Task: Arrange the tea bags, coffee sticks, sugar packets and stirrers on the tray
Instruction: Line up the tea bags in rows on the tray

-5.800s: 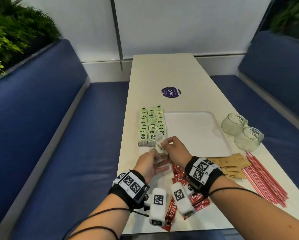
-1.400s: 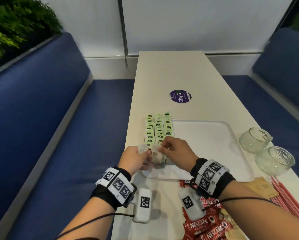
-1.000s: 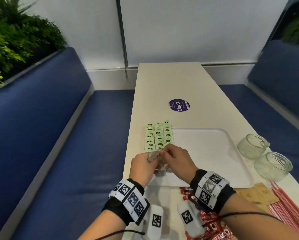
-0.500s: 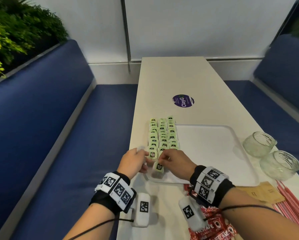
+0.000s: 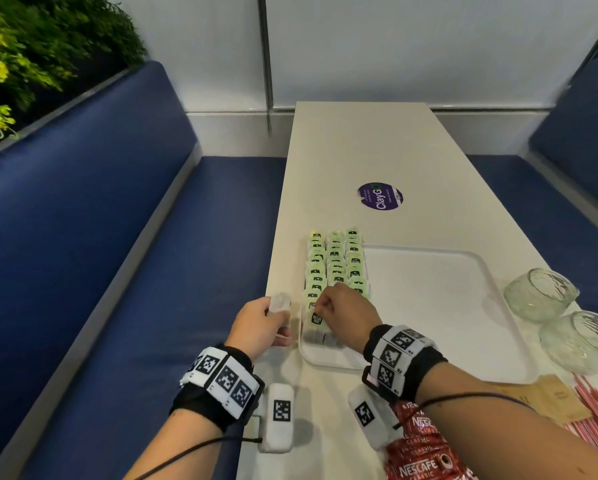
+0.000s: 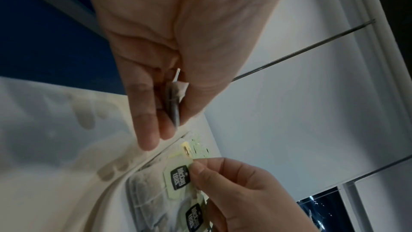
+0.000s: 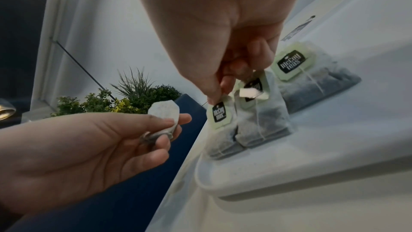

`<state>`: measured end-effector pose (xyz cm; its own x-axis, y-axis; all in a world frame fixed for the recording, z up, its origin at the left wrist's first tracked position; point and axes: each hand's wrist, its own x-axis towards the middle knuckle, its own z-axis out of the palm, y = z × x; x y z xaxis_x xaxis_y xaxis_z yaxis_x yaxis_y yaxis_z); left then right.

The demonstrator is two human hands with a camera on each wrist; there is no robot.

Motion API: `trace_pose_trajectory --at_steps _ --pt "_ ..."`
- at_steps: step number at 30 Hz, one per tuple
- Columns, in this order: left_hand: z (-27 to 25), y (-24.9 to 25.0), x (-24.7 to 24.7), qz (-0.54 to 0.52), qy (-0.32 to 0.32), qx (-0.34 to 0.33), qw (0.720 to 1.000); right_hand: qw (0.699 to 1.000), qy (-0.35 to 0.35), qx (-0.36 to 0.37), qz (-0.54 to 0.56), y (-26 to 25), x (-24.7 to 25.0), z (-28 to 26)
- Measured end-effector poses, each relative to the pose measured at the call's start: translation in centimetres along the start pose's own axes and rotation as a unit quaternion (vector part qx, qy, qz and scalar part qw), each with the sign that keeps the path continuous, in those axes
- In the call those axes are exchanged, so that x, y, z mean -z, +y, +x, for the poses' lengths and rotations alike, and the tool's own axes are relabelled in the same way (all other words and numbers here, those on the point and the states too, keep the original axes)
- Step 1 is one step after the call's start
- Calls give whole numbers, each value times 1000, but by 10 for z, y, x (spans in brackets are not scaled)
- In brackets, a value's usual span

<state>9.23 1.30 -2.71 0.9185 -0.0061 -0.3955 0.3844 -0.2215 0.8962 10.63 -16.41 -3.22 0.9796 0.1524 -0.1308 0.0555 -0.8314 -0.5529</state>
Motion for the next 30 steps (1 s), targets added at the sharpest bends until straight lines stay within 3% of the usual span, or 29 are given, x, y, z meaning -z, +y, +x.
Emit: trace_pose_trajectory --at_steps 5,8,10,14,16,18,25,30 --pt "0 1 -7 10 -10 -25 1000 992 50 33 113 7 6 -6" --pt "-6 11 -20 -7 -58 -29 998 983 47 31 176 6 14 -14" --pt "-9 16 -32 -22 -87 -32 995 984 60 24 165 9 20 -20" --pt "-7 19 -53 154 14 -136 978 985 89 -10 147 23 34 -35" --pt "-10 21 -64 167 -4 -163 972 984 95 -25 147 28 38 -41" --pt "-16 23 -75 158 -45 -173 971 983 104 -32 151 30 40 -44" --pt "-18 28 -96 188 -4 -191 963 977 103 -23 187 32 46 -60" --pt "-15 31 -87 162 -54 -173 970 982 119 -21 143 50 57 -60"
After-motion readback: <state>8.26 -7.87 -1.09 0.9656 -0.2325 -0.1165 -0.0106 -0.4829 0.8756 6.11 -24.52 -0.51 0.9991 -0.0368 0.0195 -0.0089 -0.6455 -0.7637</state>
